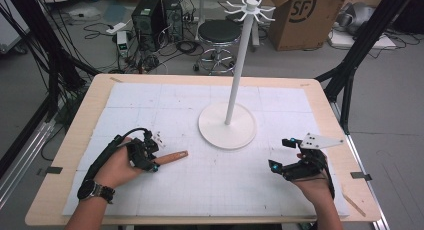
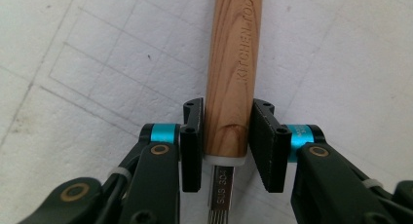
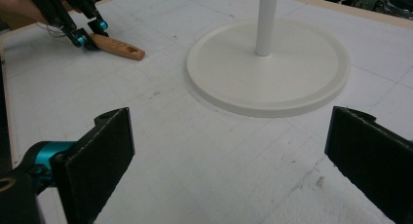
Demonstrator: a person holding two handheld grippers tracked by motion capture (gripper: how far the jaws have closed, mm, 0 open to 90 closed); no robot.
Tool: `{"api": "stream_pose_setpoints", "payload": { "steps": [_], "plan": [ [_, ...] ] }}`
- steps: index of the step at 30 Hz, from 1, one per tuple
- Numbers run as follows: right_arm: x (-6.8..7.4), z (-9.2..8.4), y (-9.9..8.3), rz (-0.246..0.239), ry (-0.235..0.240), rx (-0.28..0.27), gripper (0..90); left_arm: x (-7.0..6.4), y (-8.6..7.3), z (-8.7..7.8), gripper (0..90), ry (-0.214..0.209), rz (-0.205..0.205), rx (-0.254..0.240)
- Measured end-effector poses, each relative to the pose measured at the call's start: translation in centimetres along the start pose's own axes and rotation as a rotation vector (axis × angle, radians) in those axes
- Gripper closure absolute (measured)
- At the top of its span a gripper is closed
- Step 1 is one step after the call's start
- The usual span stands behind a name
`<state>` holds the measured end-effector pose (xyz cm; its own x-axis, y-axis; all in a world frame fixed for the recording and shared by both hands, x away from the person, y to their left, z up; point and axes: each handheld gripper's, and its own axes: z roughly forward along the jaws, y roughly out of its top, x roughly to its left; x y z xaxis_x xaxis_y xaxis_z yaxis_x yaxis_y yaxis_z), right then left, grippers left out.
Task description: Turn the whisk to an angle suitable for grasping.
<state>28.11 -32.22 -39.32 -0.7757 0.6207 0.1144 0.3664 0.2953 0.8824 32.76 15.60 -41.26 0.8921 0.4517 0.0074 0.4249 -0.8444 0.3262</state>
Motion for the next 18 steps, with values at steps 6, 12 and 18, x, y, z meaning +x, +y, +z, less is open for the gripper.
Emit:
{"api": "stream_pose_setpoints", "payload": {
  "steps": [6, 12, 18],
  "plan": [
    [-0.1, 0.0, 0.0, 0.0, 0.0, 0.0, 2.7, 0.0, 0.2, -0.1, 70.0, 0.004, 0.011, 0.015],
    [-0.1, -0.2, -0.1, 0.003, -0.002, -0.005, 2.7, -0.1, 0.0, -0.9, 70.2, 0.031, -0.005, -0.031],
    [0.0, 0.0, 0.0, -0.007, -0.003, -0.006, 2.7, -0.1, -0.5, -2.9, 70.3, -0.01, -0.035, -0.183]
  ]
}}
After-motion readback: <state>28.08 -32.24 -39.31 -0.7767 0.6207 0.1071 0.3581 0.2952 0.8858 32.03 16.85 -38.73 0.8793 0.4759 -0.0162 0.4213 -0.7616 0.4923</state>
